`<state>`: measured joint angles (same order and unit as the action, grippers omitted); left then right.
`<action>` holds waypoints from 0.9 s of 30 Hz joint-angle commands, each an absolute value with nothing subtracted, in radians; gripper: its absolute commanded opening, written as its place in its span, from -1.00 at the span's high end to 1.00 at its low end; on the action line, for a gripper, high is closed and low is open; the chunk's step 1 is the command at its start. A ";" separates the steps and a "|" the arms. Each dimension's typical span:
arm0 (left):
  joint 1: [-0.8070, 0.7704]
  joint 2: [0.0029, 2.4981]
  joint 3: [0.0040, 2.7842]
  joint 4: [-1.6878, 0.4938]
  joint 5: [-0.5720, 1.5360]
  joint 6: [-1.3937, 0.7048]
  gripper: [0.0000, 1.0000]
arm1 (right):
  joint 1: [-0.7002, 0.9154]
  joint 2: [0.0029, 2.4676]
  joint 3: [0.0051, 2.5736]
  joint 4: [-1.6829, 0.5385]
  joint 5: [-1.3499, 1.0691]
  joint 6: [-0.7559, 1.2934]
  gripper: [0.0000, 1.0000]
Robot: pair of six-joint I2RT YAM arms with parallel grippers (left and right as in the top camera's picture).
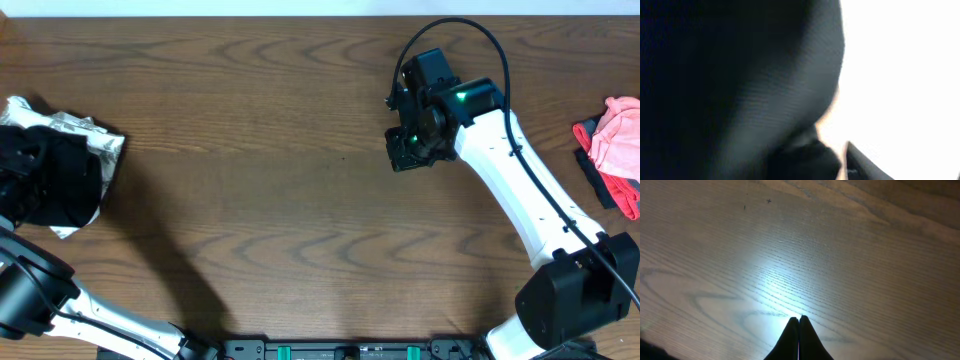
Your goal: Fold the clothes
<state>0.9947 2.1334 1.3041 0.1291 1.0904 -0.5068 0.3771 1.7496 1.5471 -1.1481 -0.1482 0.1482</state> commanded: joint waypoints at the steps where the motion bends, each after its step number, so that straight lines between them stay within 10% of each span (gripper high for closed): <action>1: 0.994 2.167 1.300 0.222 1.137 -0.596 -0.77 | 0.371 1.748 1.541 -1.143 -0.146 0.141 0.93; 15: 0.806 1.845 1.305 0.406 1.244 -0.649 -0.96 | 0.363 1.747 1.541 -1.098 -0.146 0.141 0.87; 24: 0.574 1.673 1.305 0.052 1.172 -0.392 -0.96 | 0.279 1.730 1.546 -1.001 -0.146 0.141 0.85; 27: 0.476 1.631 1.305 -0.192 0.971 -0.208 -0.96 | 0.229 1.711 1.546 -0.980 -0.146 0.141 0.36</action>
<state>0.5503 1.6699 1.3075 -0.0959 1.1469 -0.4362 0.2760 1.7489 1.5471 -0.9897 -0.1490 0.1509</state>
